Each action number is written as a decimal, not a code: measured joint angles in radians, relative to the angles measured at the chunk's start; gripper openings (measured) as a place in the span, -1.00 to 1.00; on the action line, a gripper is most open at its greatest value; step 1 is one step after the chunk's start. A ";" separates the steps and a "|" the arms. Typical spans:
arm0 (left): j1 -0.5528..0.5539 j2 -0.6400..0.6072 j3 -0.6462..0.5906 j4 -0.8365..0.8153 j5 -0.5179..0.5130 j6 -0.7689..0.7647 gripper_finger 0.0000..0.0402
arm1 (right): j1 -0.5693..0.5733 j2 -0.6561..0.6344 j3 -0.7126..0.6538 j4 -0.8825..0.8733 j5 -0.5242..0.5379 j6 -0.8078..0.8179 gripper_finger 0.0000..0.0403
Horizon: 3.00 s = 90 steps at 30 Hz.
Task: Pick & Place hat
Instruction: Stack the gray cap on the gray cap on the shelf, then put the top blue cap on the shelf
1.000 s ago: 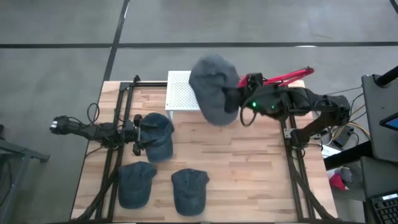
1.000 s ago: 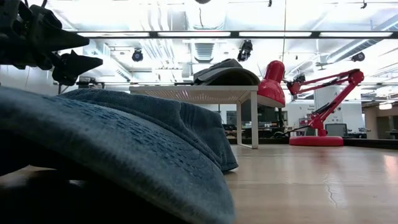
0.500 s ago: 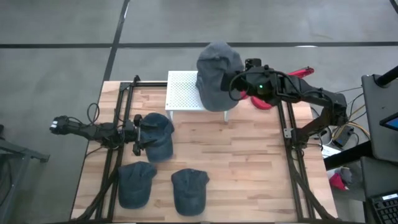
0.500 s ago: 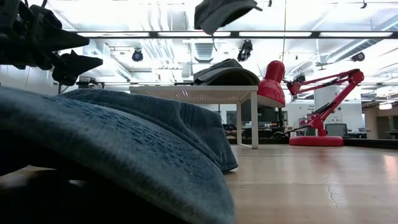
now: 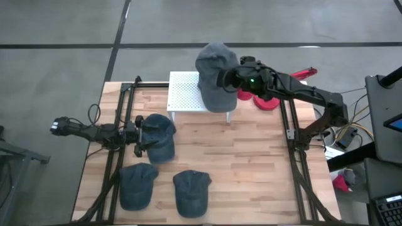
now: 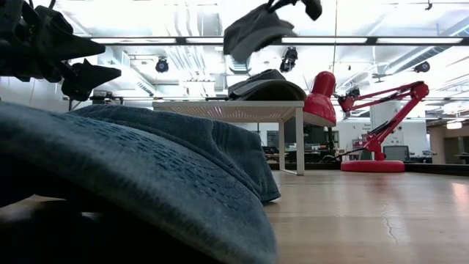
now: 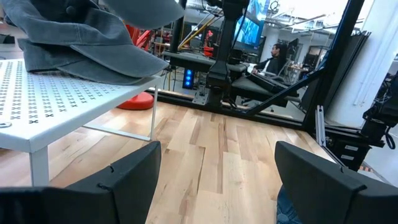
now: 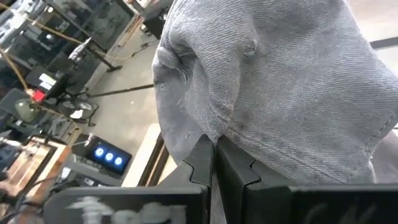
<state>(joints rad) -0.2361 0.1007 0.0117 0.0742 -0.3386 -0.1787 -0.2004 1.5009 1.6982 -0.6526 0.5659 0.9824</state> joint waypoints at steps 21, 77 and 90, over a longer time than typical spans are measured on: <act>0.000 0.000 0.000 -0.001 0.000 0.007 0.58 | -0.096 0.084 -0.020 -0.106 -0.096 -0.003 -0.96; 0.000 0.000 0.000 0.001 0.000 0.022 0.58 | -0.119 0.074 -0.056 -0.280 -0.143 -0.130 -0.24; 0.000 0.000 0.000 0.048 0.000 -0.058 0.58 | -0.055 -0.021 0.032 -0.416 -0.156 -0.276 -0.22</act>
<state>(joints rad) -0.2361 0.1005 0.0116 0.1227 -0.3386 -0.2369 -0.2553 1.4794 1.7300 -1.0691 0.4097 0.7068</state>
